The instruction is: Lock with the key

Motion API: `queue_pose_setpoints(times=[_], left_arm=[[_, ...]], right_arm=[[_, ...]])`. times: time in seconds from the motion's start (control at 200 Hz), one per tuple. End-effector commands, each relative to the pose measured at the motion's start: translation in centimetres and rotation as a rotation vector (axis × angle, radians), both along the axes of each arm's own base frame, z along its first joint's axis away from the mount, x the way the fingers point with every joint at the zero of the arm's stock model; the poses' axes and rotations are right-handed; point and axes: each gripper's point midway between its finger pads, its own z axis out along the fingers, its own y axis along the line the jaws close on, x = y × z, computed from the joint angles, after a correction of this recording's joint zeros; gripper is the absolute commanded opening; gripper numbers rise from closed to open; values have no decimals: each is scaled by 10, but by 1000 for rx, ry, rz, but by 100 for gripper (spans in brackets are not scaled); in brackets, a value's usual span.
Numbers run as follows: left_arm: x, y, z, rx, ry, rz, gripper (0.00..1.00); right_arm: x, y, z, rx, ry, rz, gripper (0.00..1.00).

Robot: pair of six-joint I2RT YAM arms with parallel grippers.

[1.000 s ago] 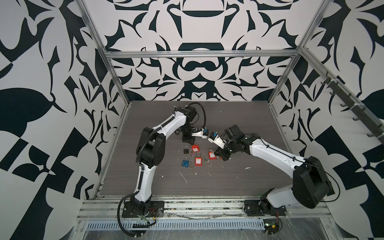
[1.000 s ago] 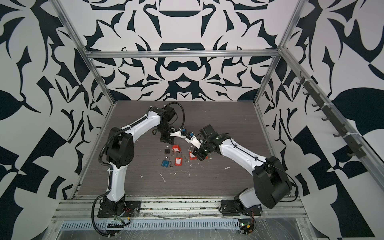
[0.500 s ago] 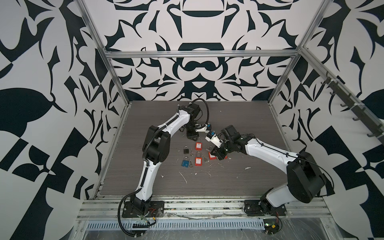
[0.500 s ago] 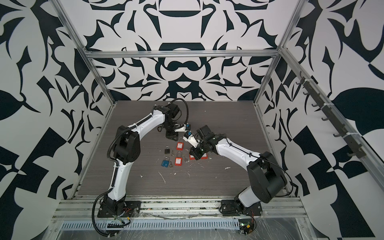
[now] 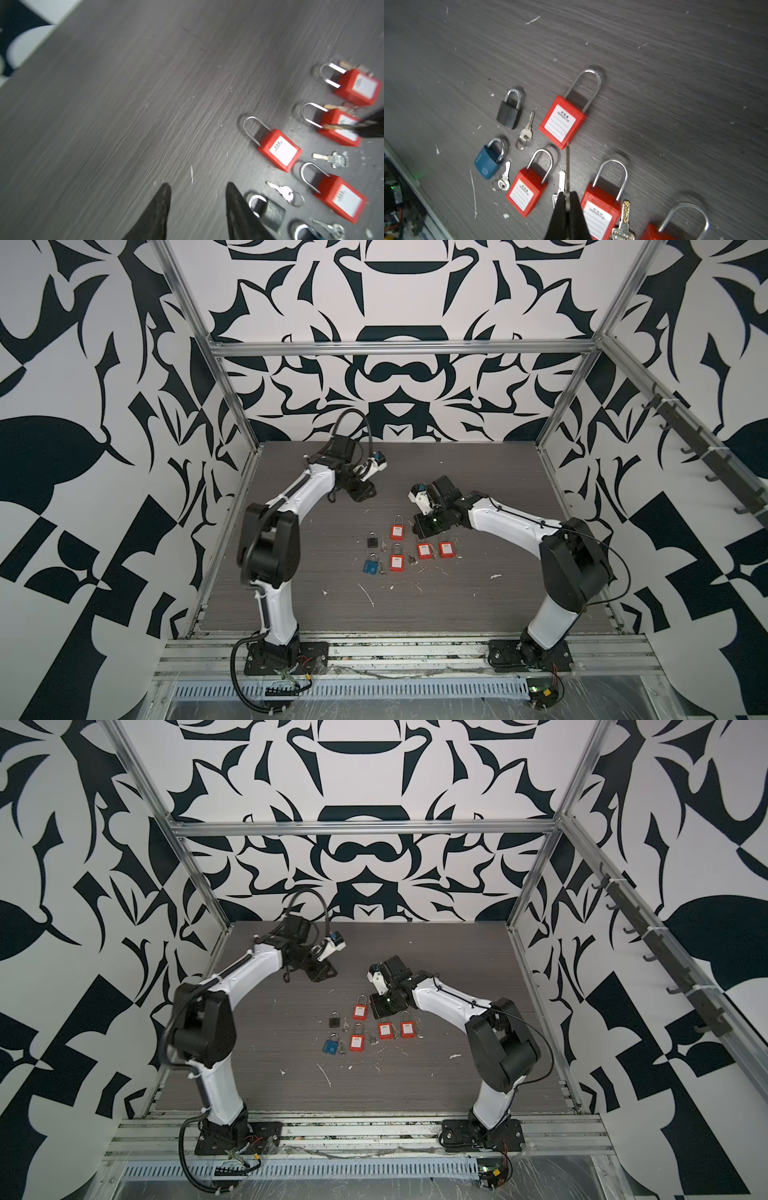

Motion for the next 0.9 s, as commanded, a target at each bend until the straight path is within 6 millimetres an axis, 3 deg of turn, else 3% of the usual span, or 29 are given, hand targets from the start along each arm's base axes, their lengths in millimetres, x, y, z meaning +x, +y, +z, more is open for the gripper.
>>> queue_pose_setpoints(times=[0.0,0.275,0.435,0.45,0.495,0.625,0.75,0.845,0.895], left_arm=[[-11,-8,39,-209,-66,68,52],[-63,27,47,-295,-68,184,55],[-79,43,41,-298,-72,241,61],[-82,44,50,-308,-95,240,61],[-86,48,48,-314,-93,252,62],[-87,58,51,-367,-91,309,69],[-85,70,56,-389,-134,364,75],[-82,89,48,-372,-178,455,82],[-81,102,40,-357,-200,512,89]], right_arm=[[15,6,-2,-3,62,-135,2],[33,15,-25,-35,129,-210,7],[32,22,-22,-41,118,-203,28],[31,21,-22,-44,118,-203,29],[32,19,-18,-56,104,-207,34],[35,16,2,-56,48,-195,51],[43,7,39,-56,-85,-177,74],[48,-19,72,-133,-266,-179,93],[50,-43,88,-198,-383,-198,95]])
